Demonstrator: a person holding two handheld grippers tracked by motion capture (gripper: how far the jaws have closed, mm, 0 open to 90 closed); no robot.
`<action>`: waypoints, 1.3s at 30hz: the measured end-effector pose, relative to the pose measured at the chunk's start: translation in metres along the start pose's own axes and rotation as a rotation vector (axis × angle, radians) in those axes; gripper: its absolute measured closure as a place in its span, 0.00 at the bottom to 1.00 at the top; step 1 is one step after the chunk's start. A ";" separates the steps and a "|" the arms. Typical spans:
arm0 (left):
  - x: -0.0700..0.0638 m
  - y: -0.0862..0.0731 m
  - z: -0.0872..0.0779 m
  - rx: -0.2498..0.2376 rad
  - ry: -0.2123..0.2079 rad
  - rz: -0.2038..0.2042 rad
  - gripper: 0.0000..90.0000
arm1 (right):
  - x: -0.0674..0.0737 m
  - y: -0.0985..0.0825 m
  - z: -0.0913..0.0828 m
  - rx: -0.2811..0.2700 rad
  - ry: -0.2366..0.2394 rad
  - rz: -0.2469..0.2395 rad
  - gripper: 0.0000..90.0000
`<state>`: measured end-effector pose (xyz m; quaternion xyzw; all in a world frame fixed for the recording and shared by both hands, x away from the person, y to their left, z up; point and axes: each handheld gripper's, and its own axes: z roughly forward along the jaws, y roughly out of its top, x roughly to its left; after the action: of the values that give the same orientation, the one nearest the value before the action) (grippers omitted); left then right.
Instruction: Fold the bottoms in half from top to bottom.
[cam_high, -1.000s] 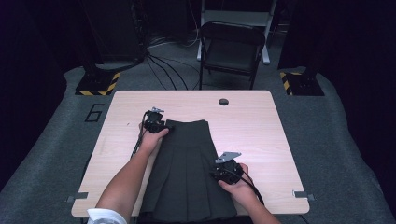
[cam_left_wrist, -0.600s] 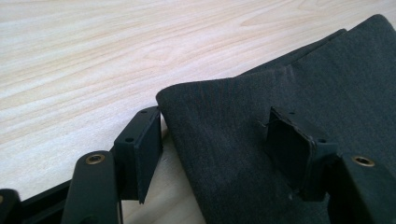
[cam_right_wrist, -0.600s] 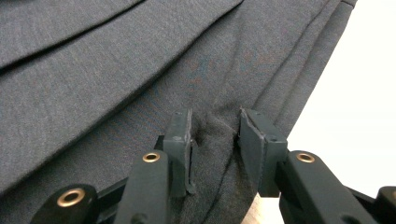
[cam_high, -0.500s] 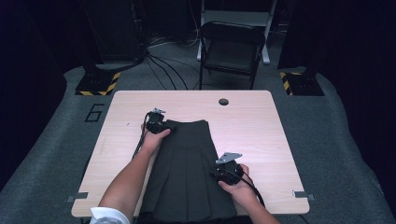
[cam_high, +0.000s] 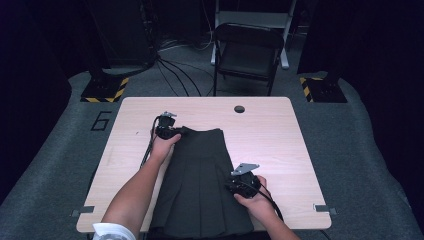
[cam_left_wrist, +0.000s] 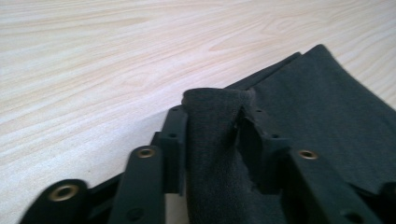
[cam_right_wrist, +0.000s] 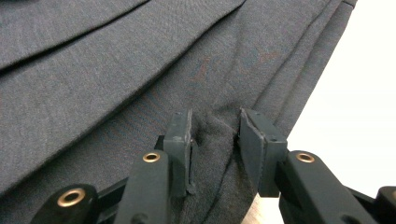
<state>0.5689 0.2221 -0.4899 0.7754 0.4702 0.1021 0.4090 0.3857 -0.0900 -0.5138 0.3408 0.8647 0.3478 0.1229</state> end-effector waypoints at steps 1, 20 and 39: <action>-0.001 0.001 -0.002 0.004 0.000 0.008 0.77 | 0.000 0.000 0.000 0.000 0.000 0.001 0.72; -0.015 0.010 -0.021 -0.035 0.004 0.034 0.92 | 0.000 -0.006 0.000 -0.043 0.003 0.020 0.72; -0.025 0.036 -0.037 -0.071 -0.009 0.092 0.93 | 0.013 0.020 -0.018 -0.105 0.023 0.031 0.66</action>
<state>0.5582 0.2137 -0.4337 0.7815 0.4283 0.1337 0.4334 0.3781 -0.0805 -0.4866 0.3433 0.8412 0.3986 0.1251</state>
